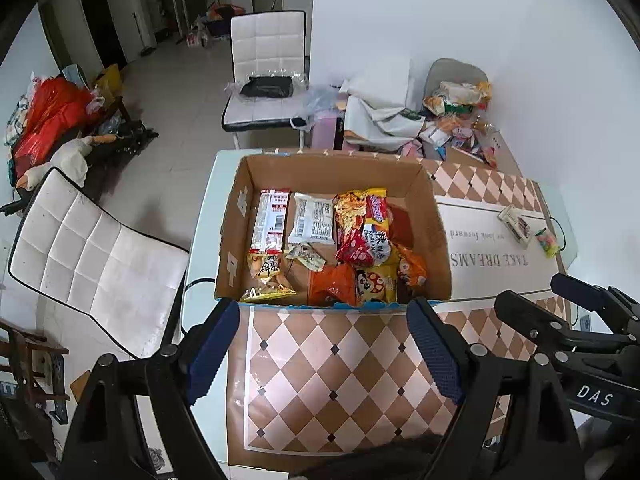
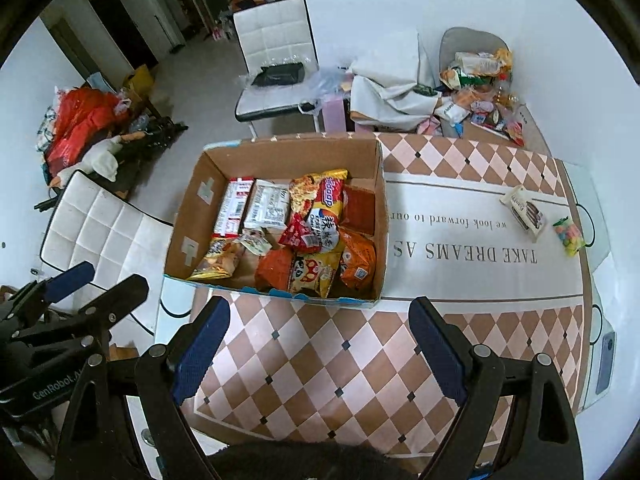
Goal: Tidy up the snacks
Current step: 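Grasp the white Franzzi cookie pack with the left tool while the right tool grasps the candy bag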
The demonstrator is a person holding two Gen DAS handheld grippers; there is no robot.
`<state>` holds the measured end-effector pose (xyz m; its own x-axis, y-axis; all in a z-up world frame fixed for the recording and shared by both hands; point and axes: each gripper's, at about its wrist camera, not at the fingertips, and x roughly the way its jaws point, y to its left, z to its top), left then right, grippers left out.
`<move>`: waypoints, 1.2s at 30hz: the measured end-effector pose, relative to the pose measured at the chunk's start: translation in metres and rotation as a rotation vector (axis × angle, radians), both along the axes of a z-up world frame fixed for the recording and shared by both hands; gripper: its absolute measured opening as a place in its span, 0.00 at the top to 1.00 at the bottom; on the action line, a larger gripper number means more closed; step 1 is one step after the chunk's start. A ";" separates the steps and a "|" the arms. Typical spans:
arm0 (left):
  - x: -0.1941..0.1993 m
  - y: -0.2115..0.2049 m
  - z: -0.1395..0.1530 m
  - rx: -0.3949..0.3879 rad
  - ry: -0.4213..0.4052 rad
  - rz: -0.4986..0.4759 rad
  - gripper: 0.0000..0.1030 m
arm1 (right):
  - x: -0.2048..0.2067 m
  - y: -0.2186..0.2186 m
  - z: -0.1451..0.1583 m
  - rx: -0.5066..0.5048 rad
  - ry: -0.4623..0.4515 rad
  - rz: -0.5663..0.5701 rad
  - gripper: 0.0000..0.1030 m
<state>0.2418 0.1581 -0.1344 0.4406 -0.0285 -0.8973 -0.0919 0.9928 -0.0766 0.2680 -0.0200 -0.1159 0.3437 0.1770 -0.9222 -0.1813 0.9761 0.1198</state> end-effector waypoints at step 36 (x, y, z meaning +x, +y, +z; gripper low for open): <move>0.259 -0.340 -0.175 -0.402 0.528 -0.122 0.04 | 0.161 -0.412 -0.121 -0.114 0.230 -0.431 0.06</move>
